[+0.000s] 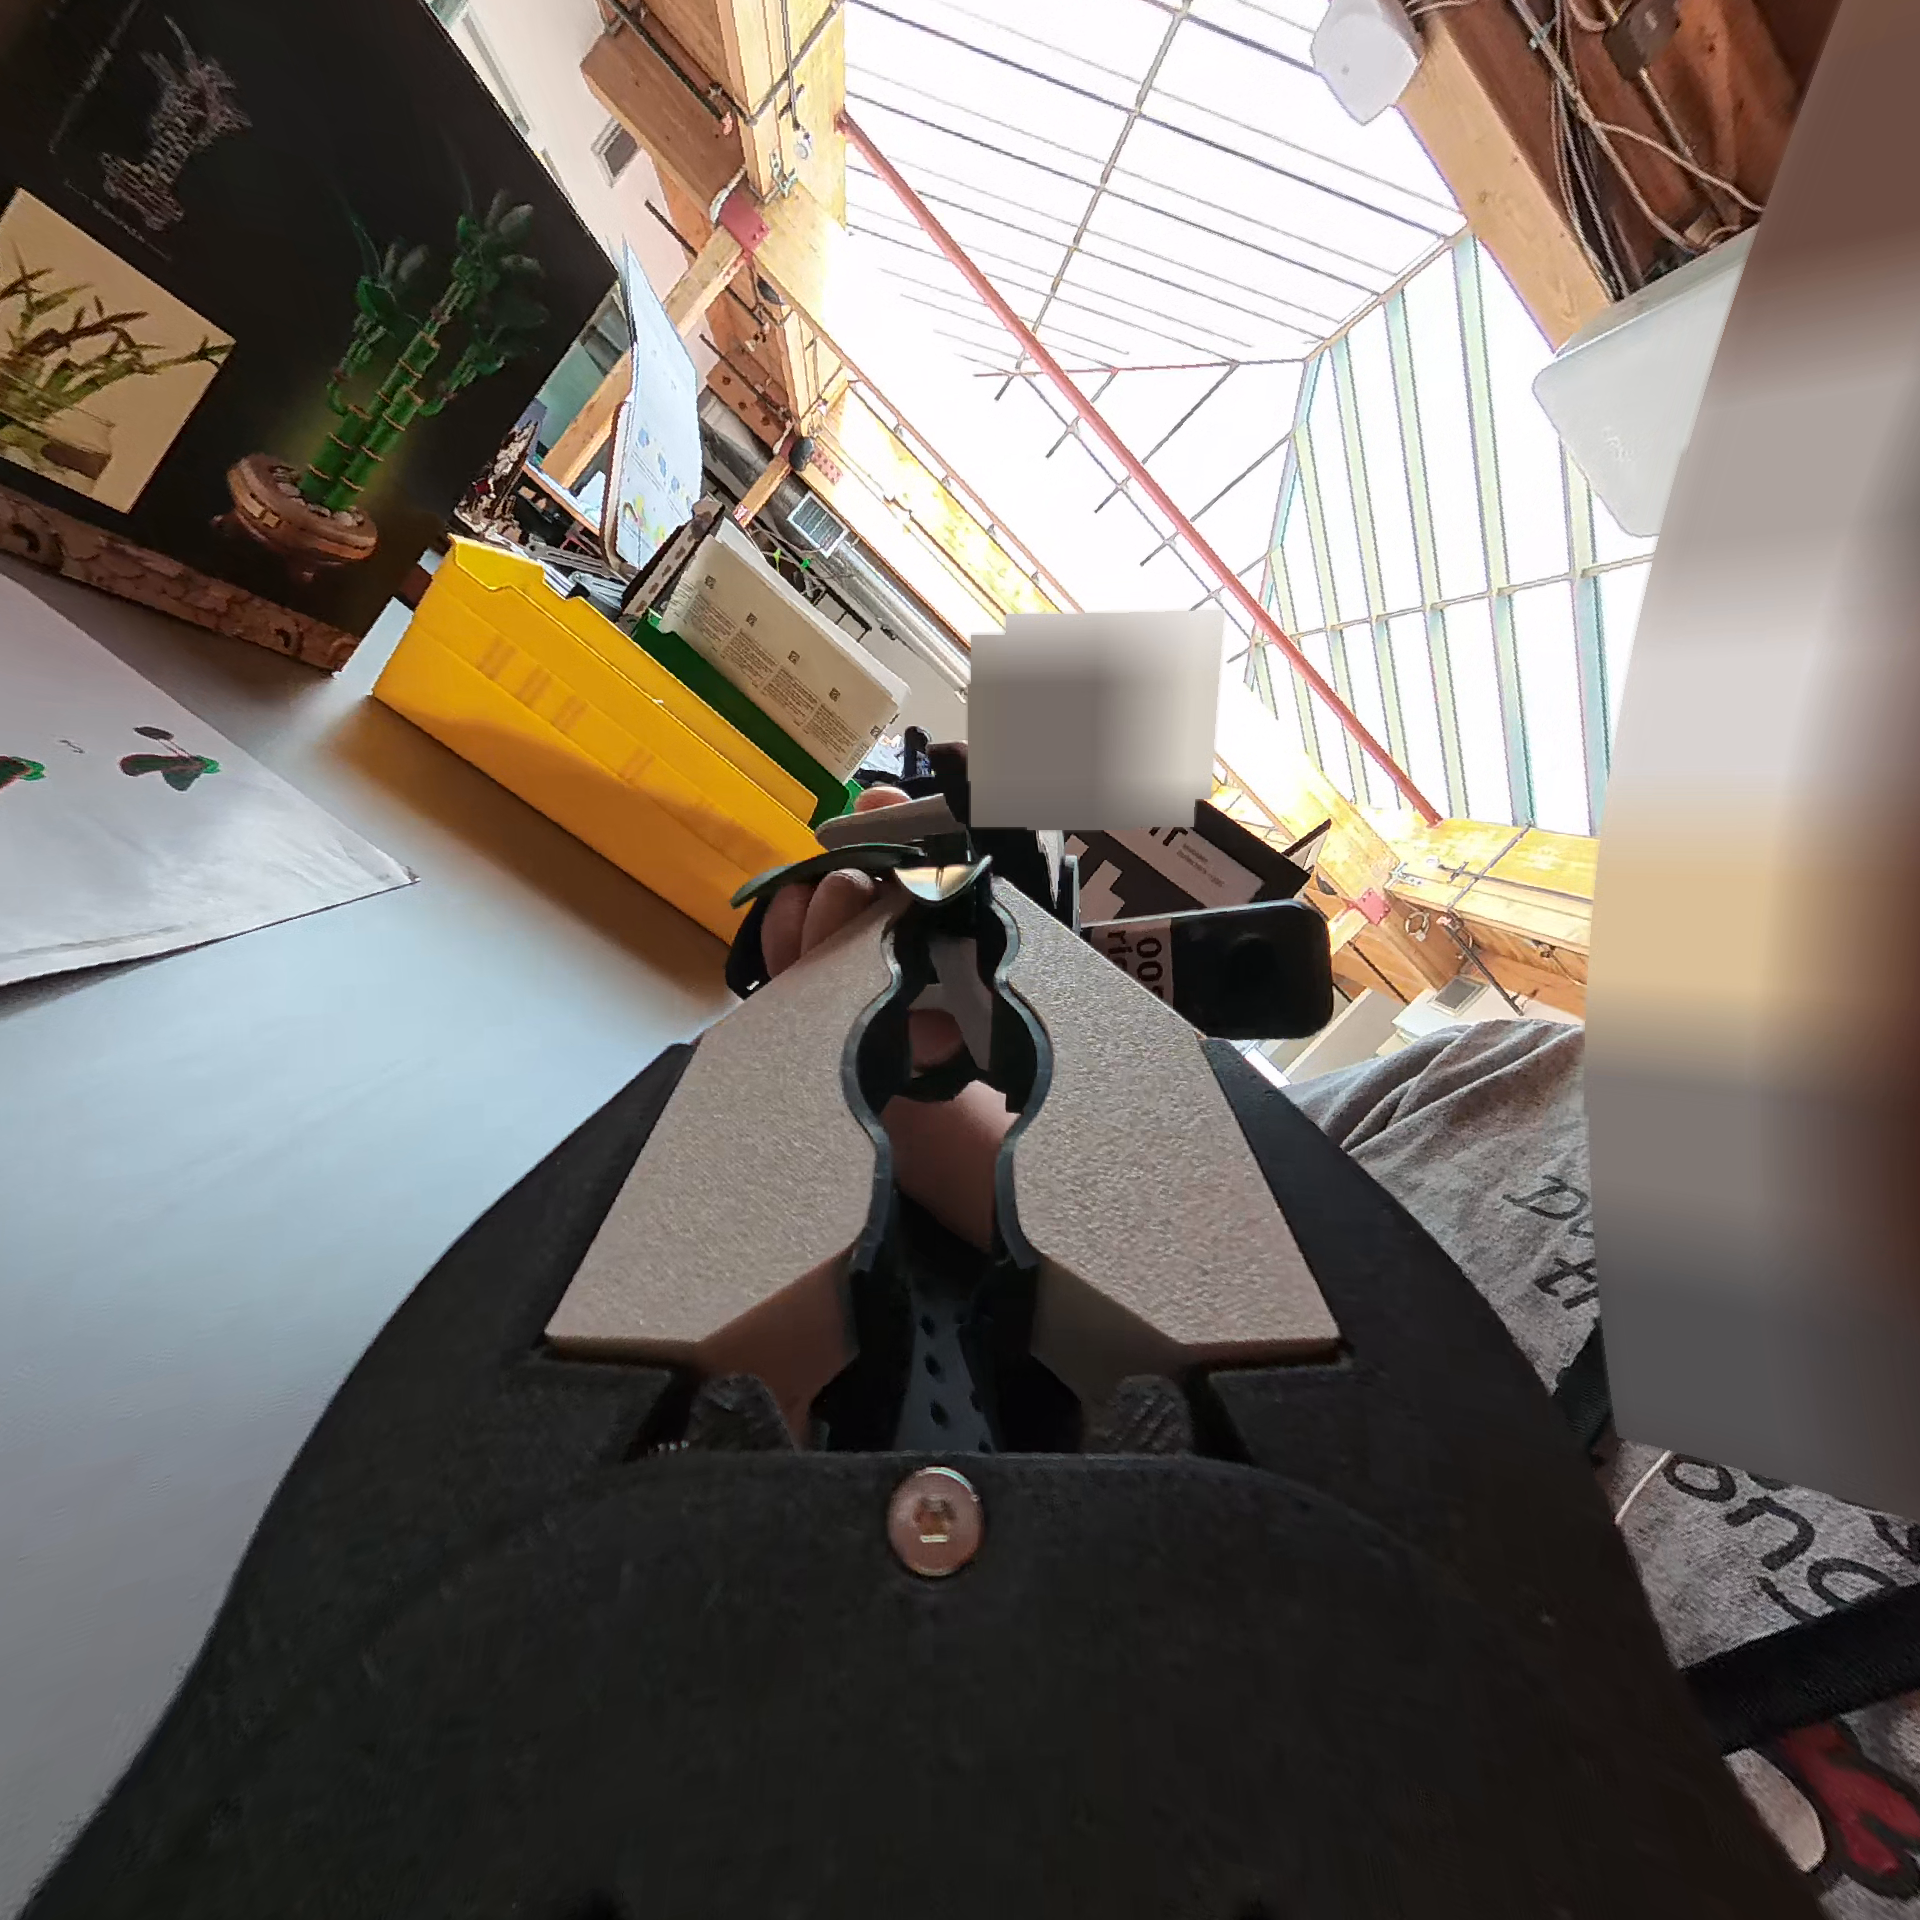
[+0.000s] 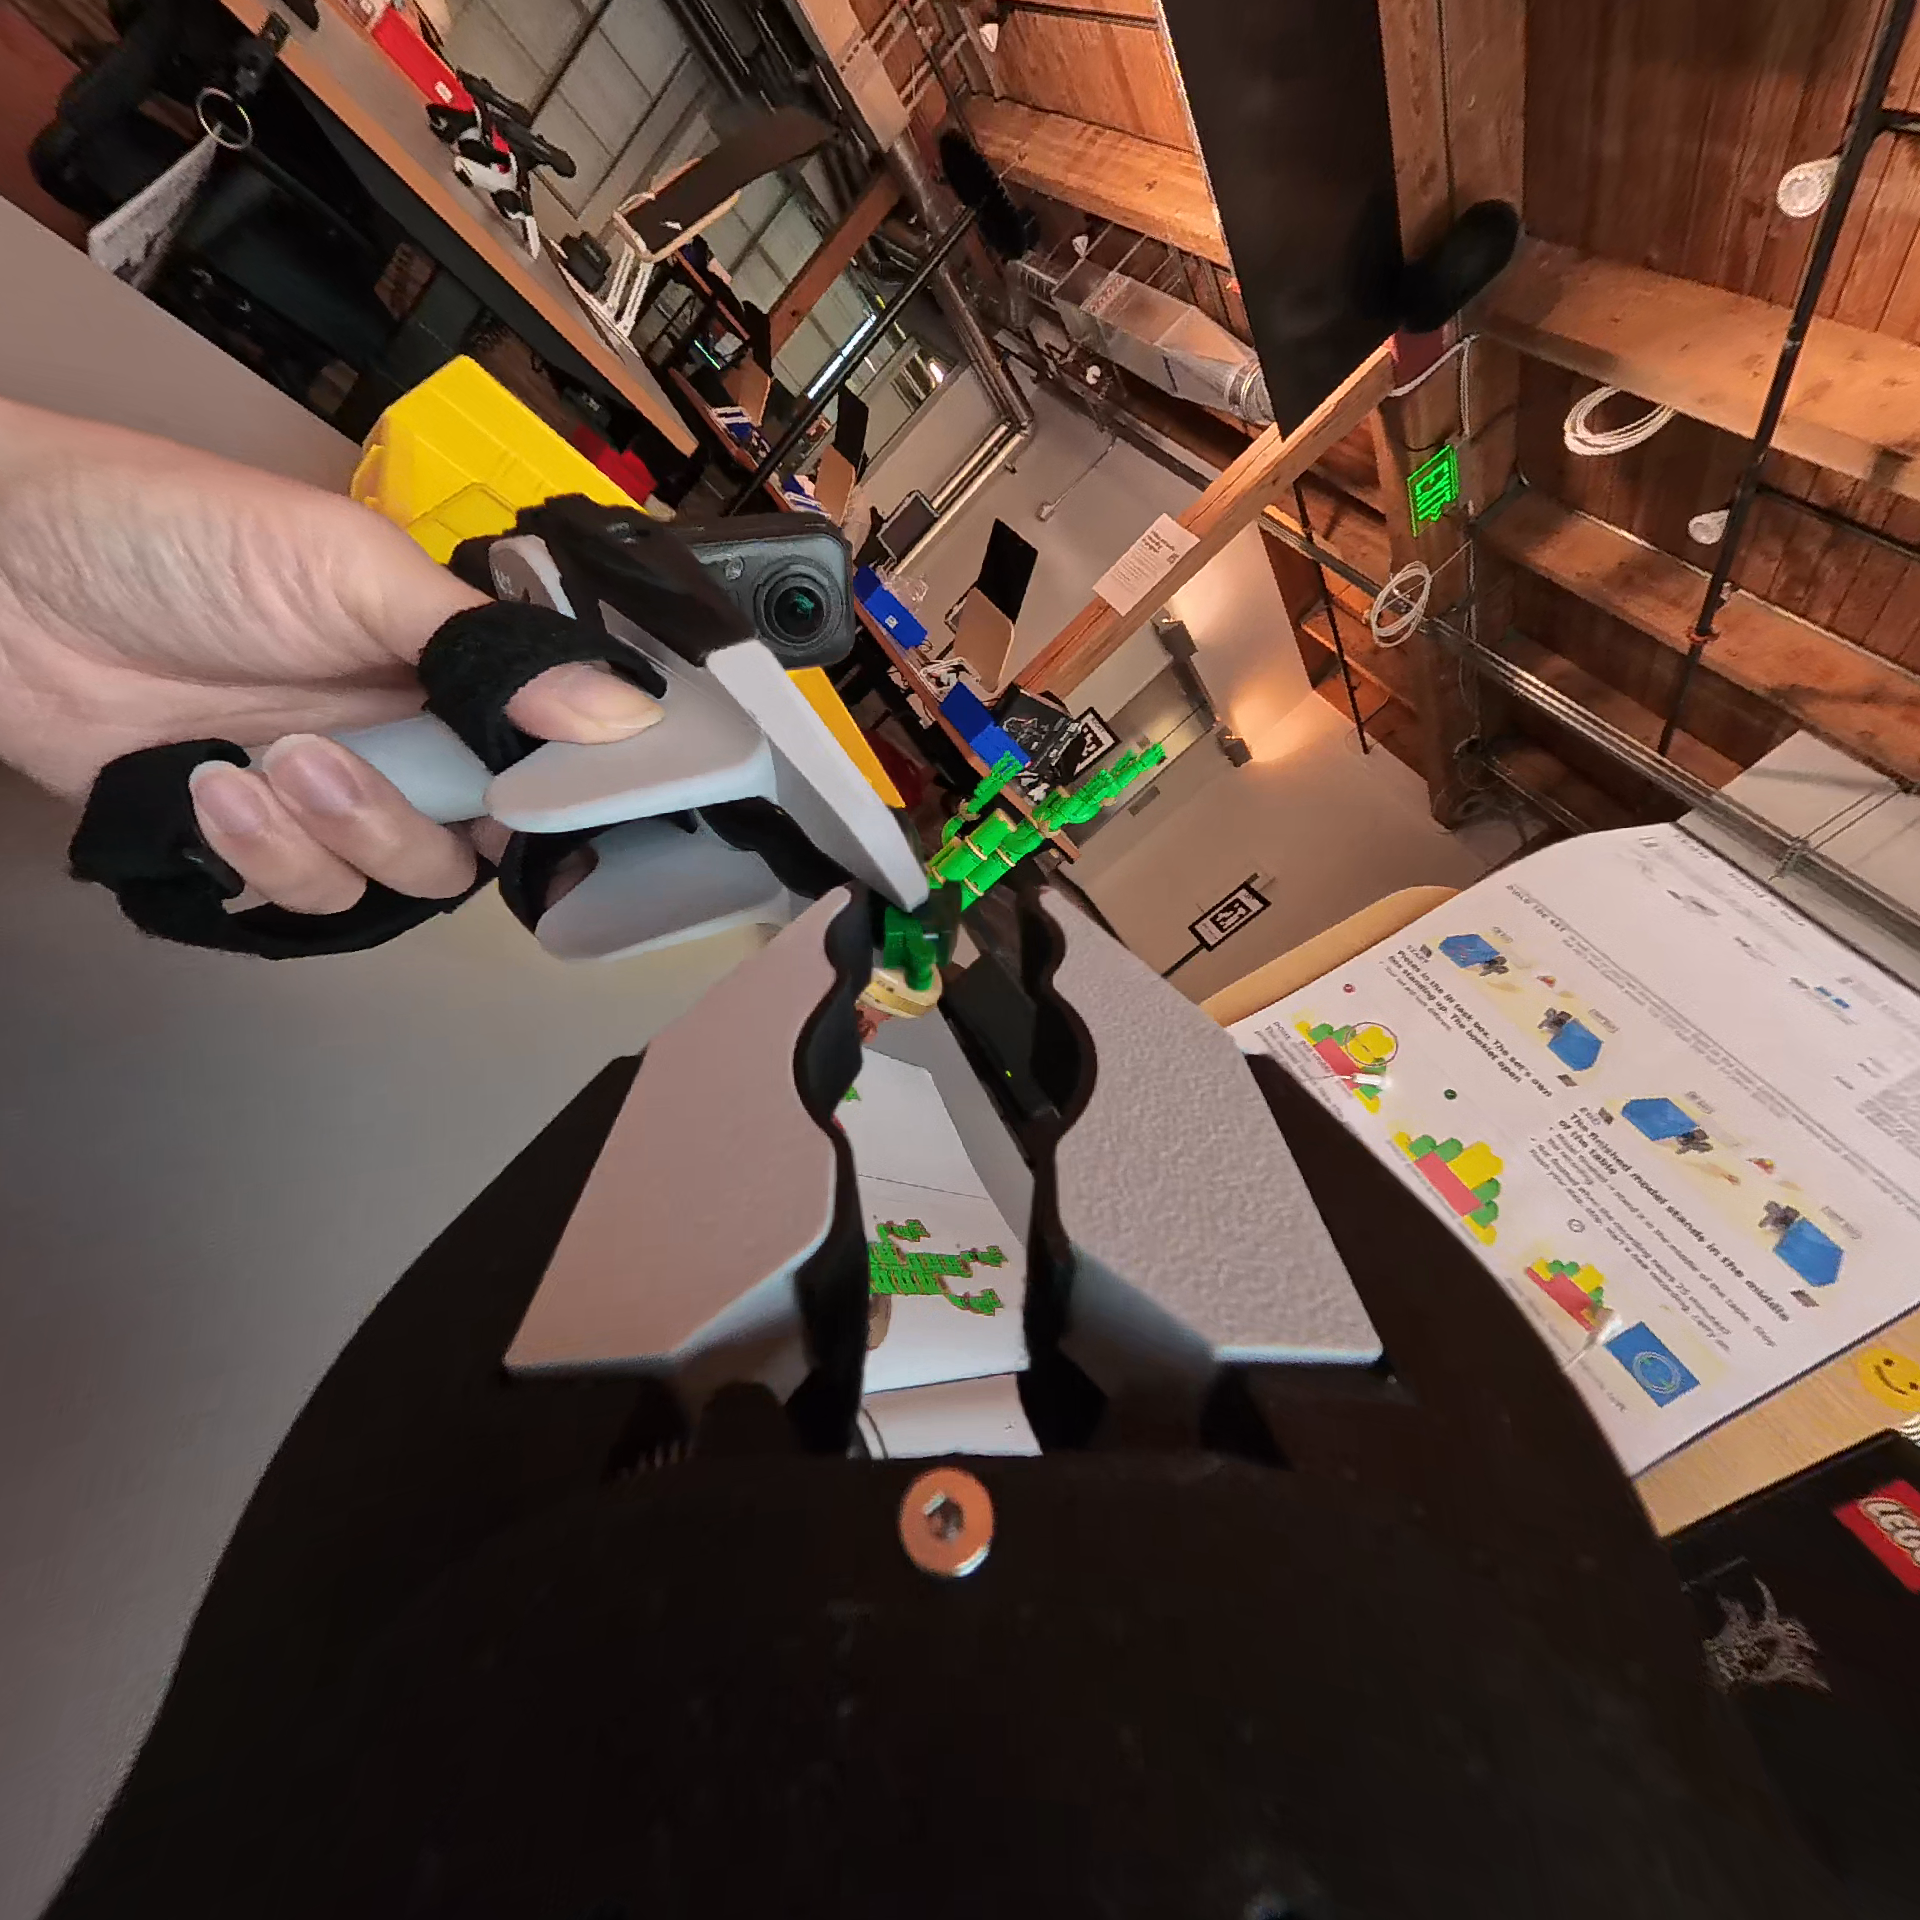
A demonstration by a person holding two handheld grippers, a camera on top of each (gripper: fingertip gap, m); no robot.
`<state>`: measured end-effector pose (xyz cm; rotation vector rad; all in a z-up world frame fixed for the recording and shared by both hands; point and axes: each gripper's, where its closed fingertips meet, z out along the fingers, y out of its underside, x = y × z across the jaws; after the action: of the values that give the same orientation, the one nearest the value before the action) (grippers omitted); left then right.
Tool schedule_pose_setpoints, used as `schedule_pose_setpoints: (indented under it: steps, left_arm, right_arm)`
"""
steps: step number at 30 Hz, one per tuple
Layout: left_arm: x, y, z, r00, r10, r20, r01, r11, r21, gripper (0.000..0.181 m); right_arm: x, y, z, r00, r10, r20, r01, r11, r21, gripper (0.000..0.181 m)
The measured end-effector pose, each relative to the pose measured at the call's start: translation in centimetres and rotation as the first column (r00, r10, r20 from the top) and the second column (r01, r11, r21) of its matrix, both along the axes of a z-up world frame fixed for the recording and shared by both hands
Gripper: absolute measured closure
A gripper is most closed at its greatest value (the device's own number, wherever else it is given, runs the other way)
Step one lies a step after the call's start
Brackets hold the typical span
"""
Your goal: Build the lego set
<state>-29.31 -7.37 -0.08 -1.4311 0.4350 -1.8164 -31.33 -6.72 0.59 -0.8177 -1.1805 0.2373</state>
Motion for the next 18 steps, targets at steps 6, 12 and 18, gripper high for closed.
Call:
schedule_pose_setpoints:
  steps: [6, 12, 18]
  left_arm:
    - [-1.3, 0.9, 0.4, 0.997, 0.049, 0.066, -0.047, 0.998, -0.033, 0.175]
    - [-0.4, -0.1, -0.1, 0.999, 0.000, -0.035, 0.000, 1.000, 0.023, 0.176]
    - [0.3, -0.7, -0.5, 0.997, -0.054, -0.048, 0.055, 0.998, 0.010, 0.176]
  right_arm:
    - [-0.2, -0.3, -0.6, 0.999, 0.009, 0.041, -0.010, 1.000, 0.017, 0.159]
    - [0.0, -0.8, -0.7, 0.993, 0.097, 0.064, -0.094, 0.995, -0.043, 0.154]
    - [-0.1, -1.1, -1.1, 0.989, 0.116, 0.090, -0.113, 0.993, -0.038, 0.161]
